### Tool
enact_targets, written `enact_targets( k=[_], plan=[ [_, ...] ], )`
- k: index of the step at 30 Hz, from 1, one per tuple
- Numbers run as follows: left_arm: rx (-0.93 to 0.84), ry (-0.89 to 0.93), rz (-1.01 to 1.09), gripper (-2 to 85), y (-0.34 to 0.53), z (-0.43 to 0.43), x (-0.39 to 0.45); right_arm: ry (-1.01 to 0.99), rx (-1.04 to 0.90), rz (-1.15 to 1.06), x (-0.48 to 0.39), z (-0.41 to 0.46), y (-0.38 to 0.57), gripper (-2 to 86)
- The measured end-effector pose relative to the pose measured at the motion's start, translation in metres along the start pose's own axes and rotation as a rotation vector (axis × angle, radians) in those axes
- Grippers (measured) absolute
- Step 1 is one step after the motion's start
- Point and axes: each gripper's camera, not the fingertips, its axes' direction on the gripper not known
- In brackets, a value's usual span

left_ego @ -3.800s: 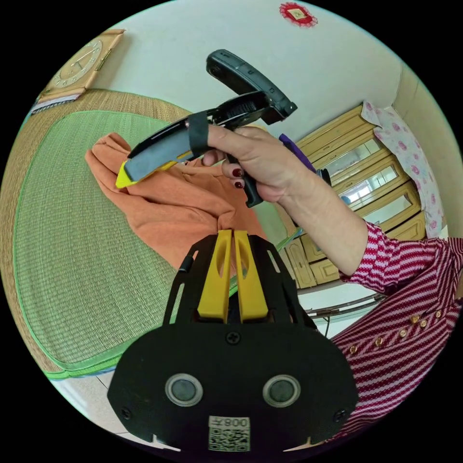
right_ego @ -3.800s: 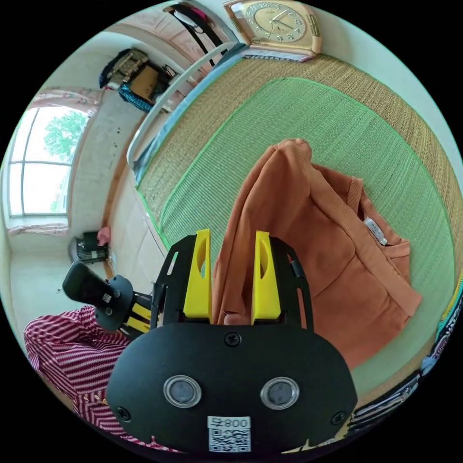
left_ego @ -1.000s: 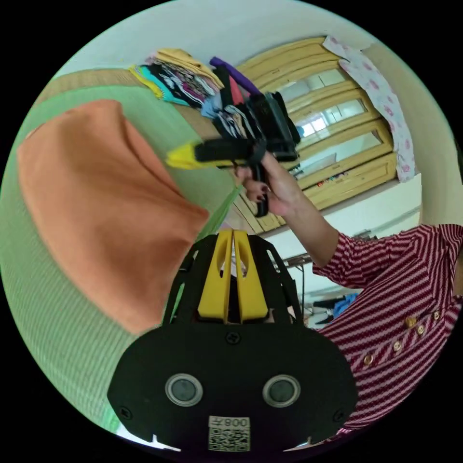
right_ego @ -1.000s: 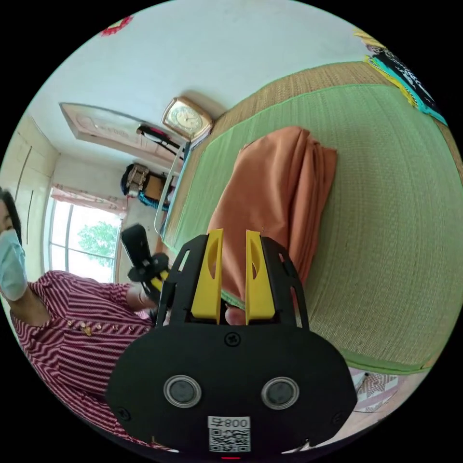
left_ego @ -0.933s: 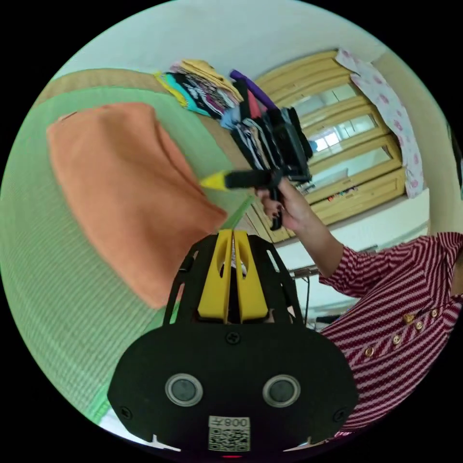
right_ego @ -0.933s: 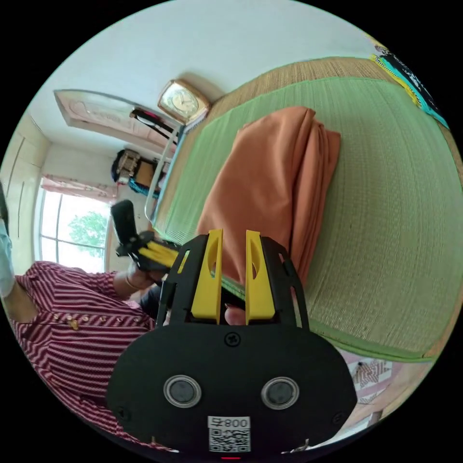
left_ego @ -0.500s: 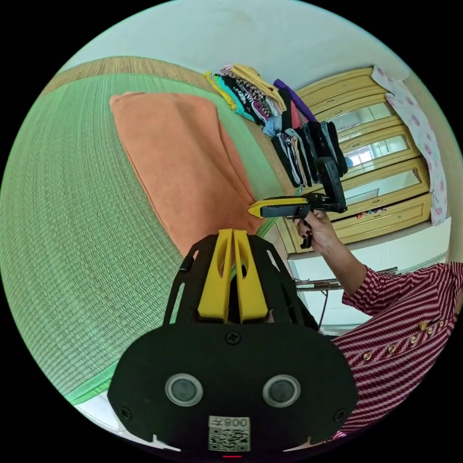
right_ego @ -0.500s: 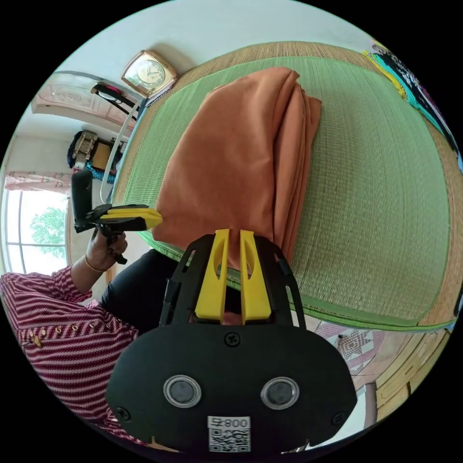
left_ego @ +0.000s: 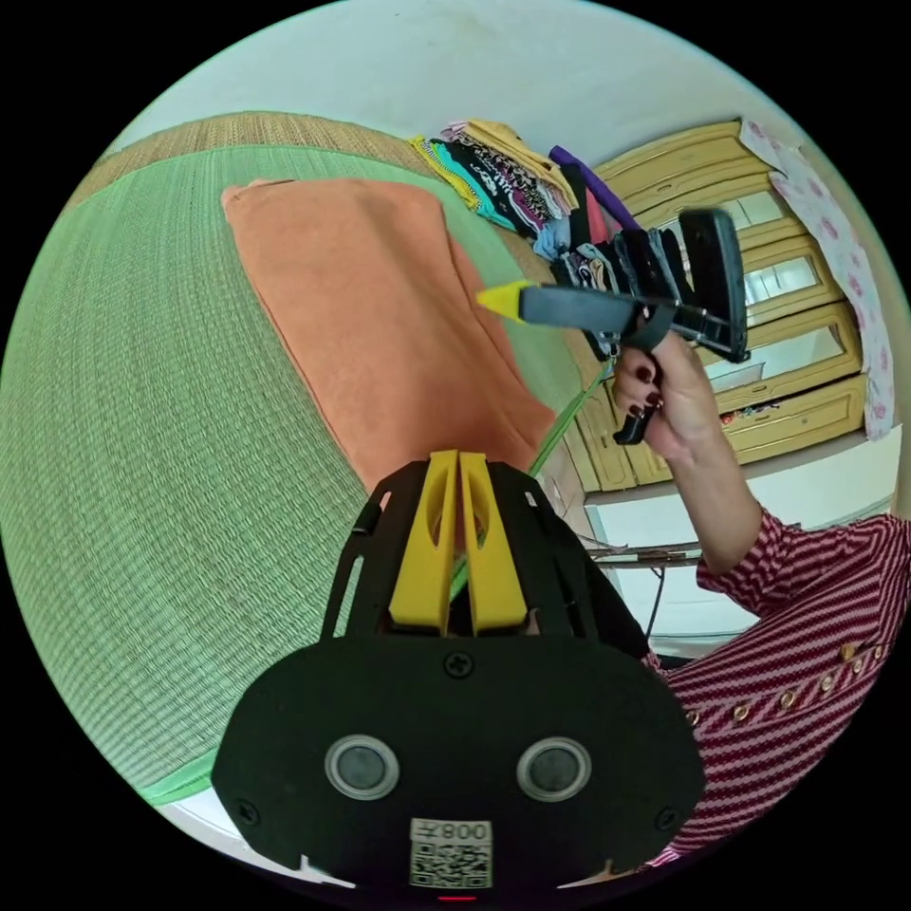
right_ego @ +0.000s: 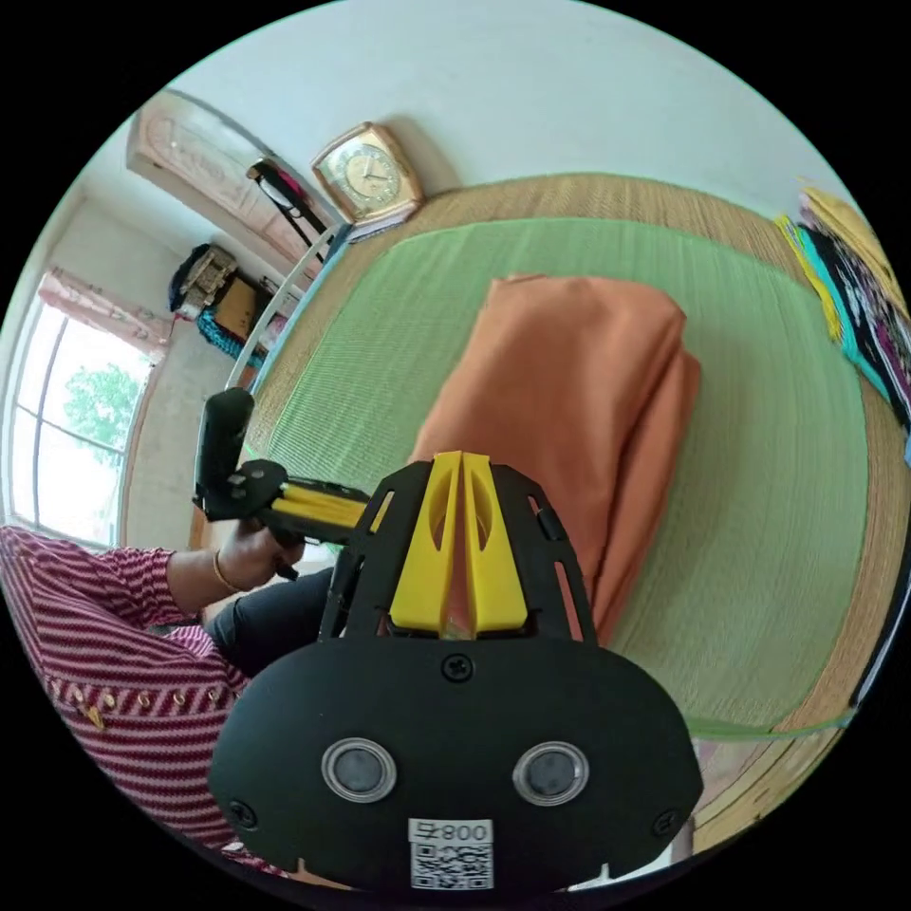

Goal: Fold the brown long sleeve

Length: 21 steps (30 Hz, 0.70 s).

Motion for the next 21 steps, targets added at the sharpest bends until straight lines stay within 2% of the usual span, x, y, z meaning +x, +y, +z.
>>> enact_targets(
  k=[4,9,13,15,17,19,21],
  plan=[
    [-0.014,0.021,-0.038,0.0,-0.001,0.002,-0.019,0.055,-0.124,-0.012,-0.007,0.071,-0.021,0.2],
    [0.136,0.054,-0.013,0.0,-0.011,-0.034,-0.027,-0.012,-0.088,0.004,-0.005,0.050,-0.019,0.2],
    [0.022,0.040,-0.008,0.0,-0.031,-0.005,-0.059,0.023,0.007,0.012,-0.007,0.031,-0.045,0.1],
    [0.027,0.052,-0.006,0.0,-0.030,-0.004,-0.065,0.063,0.012,0.028,-0.002,0.037,-0.062,0.1],
    [0.041,0.023,0.007,0.0,-0.028,-0.008,-0.066,0.088,-0.024,0.053,0.010,0.053,-0.078,0.1],
    [0.050,0.017,0.002,0.0,-0.028,-0.009,-0.069,0.031,-0.123,0.085,0.028,0.084,-0.090,0.1],
    [0.044,0.040,-0.007,0.0,-0.029,-0.010,-0.076,0.007,-0.129,0.088,0.032,0.084,-0.090,0.1]
  ],
)
